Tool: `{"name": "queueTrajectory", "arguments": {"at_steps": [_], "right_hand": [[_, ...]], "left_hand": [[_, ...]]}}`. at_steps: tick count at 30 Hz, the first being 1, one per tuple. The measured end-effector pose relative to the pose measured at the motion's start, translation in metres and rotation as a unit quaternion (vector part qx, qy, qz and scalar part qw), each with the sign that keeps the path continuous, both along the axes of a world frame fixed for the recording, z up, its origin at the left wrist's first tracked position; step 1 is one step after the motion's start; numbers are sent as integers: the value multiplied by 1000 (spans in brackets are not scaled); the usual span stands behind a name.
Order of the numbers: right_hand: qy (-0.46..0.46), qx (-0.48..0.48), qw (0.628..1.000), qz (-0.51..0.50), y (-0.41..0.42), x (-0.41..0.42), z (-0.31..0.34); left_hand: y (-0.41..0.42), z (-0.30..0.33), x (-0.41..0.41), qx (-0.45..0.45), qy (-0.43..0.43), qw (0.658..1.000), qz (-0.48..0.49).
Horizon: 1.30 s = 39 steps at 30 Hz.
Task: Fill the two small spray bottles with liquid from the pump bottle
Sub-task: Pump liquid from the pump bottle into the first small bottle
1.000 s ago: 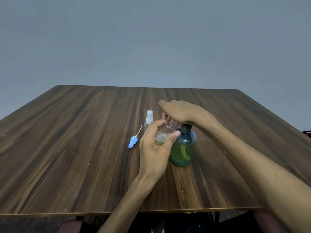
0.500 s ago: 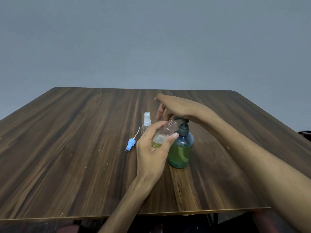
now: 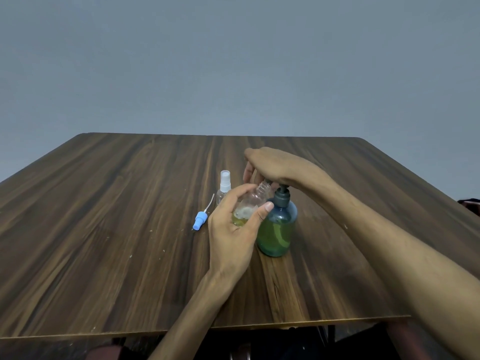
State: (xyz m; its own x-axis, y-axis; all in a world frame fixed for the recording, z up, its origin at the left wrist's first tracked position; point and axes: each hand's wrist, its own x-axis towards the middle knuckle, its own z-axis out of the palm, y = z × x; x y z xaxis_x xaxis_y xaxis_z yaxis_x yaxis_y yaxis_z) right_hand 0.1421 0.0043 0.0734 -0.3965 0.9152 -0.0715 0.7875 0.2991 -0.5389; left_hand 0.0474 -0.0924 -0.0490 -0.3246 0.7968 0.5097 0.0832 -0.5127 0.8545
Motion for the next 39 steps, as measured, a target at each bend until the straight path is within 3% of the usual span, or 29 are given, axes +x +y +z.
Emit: {"name": "queueTrajectory", "arguments": {"at_steps": [5, 10, 39], "right_hand": [[-39, 11, 999, -1, 1, -1, -10], [-4, 10, 1000, 4, 2, 0, -2], [-34, 18, 999, -14, -3, 0, -6]], "left_hand": [[1, 1, 2, -11, -5, 1000, 9], [0, 3, 1, -3, -19, 1000, -2], [2, -1, 0, -3, 5, 1000, 10]]}}
